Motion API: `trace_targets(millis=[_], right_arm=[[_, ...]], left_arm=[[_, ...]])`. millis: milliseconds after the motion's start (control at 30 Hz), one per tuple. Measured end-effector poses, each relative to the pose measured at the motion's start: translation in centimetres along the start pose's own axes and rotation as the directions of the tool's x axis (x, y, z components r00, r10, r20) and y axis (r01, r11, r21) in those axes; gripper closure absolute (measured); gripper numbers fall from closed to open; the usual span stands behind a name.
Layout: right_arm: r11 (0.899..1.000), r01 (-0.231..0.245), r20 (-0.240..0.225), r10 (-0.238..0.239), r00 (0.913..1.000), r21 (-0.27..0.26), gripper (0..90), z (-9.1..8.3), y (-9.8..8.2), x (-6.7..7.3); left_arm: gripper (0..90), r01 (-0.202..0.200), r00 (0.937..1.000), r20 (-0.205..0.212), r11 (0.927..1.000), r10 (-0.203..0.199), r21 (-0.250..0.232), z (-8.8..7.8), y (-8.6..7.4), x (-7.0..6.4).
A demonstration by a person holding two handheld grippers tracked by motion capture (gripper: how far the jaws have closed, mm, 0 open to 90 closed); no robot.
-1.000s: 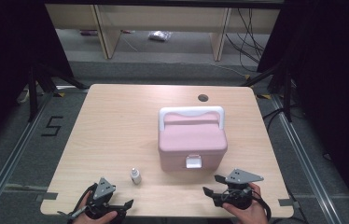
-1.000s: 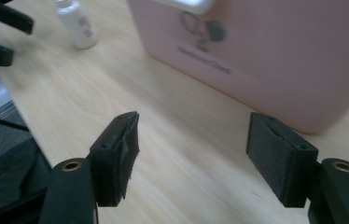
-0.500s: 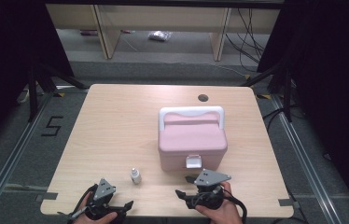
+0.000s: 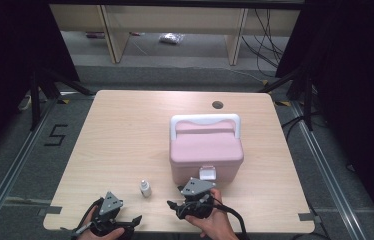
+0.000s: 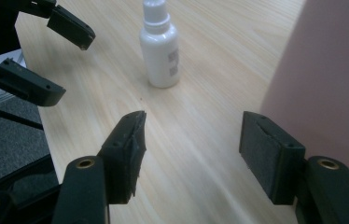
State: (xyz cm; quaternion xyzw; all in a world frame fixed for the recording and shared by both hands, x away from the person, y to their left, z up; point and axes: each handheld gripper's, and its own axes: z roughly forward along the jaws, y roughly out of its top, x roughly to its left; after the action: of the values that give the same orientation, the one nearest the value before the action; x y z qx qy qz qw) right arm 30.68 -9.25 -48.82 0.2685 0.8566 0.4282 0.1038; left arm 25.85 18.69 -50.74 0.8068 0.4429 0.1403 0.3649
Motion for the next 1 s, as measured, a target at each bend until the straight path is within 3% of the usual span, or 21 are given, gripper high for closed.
trace_targets(millis=[333, 367, 467, 533, 567, 767, 833, 900, 1000], right_arm=[[1.000, 0.021, -0.011, -0.021, 0.9997, -0.004, 41.1, 2.5, 1.8, 1.0], [0.999, 0.039, 0.001, -0.039, 0.9992, -0.012, 41.1, 3.2, 2.1, 1.2], [1.000, 0.029, -0.005, -0.029, 0.9996, -0.005, 41.1, 3.6, 2.5, 1.3], [0.999, 0.053, -0.008, -0.053, 0.9986, -0.005, 41.0, 4.0, 2.8, 1.4], [0.998, 0.068, -0.008, -0.068, 0.9976, -0.002, 40.5, 4.3, 2.9, 1.5], [0.996, 0.084, -0.014, -0.084, 0.9964, 0.014, 41.0, 6.1, 3.7, 1.8], [0.997, 0.074, -0.011, -0.073, 0.9973, 0.035, 41.1, 6.1, 3.8, 1.9], [0.996, 0.078, -0.018, -0.078, 0.9968, 0.032, 41.7, 6.6, 3.9, 1.8], [0.997, 0.075, -0.030, -0.074, 0.9968, 0.026, 43.4, 7.1, 4.3, 1.8]], left_arm=[[15.5, -0.004, 1.0000, -0.006, 1.0000, 0.004, 0.008, 0.0, -0.1, 0.2], [15.5, -0.002, 1.0000, -0.002, 1.0000, 0.002, 0.006, 0.0, -0.1, 0.1], [15.5, 0.004, 1.0000, 0.004, 1.0000, -0.004, 0.000, 0.0, 0.0, 0.0], [15.5, 0.006, 1.0000, 0.008, 1.0000, -0.006, 0.000, 0.0, -0.1, 0.0], [15.5, -0.003, 0.9999, -0.009, 1.0000, 0.003, 0.008, 0.0, 0.0, 0.1], [15.5, 0.001, 0.9999, -0.014, 1.0000, -0.001, 0.009, 0.0, 0.0, 0.1], [15.5, -0.004, 0.9999, -0.015, 1.0000, 0.004, 0.008, 0.0, 0.0, 0.1], [15.5, -0.007, 1.0000, -0.003, 0.9997, 0.007, 0.024, -0.1, 0.0, 0.1], [15.5, -0.005, 0.9999, -0.009, 0.9999, 0.005, 0.012, 0.0, 0.0, 0.1]])
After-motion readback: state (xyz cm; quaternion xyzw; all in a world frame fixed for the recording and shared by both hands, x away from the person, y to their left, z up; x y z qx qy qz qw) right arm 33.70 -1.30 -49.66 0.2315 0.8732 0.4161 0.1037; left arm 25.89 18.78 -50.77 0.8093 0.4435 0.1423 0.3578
